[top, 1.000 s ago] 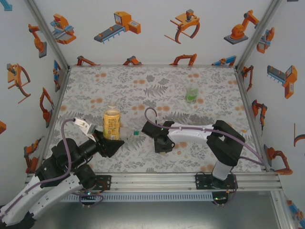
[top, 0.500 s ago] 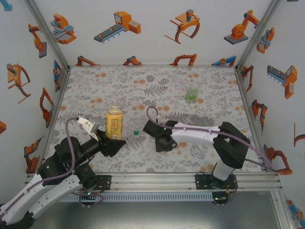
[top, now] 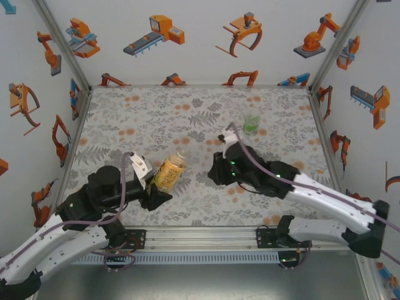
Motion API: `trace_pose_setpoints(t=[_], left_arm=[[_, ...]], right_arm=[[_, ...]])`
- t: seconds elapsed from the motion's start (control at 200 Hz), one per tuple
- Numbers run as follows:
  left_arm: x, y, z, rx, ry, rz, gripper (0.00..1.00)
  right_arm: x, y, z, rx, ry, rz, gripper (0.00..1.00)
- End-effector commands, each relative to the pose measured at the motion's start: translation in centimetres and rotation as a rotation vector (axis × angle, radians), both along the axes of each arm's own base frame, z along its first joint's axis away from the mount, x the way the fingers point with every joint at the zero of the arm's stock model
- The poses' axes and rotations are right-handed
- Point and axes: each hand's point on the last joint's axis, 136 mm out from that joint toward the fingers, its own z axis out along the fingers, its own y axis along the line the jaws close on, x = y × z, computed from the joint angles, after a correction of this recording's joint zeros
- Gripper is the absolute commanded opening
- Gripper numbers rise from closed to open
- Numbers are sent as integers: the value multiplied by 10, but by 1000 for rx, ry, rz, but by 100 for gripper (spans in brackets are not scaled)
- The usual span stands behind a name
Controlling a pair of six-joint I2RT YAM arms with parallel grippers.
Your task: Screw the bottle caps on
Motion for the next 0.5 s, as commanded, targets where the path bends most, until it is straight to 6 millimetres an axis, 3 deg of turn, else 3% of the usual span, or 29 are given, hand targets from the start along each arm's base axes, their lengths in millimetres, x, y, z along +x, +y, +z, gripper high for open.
trace_pose_setpoints(t=[0.0,0.16,0.491], left_arm=[[-19,-3,0,90,-77,-160,0],[-26,-5,-4,173,-95,-245,0],[-34,-9,-1,270,-184,-387,0]], right_arm=[[-11,1,27,13,-187,150,8],[-37,-7,65,29,-328,315,6],[-103,6,98,112,-499,757,4]])
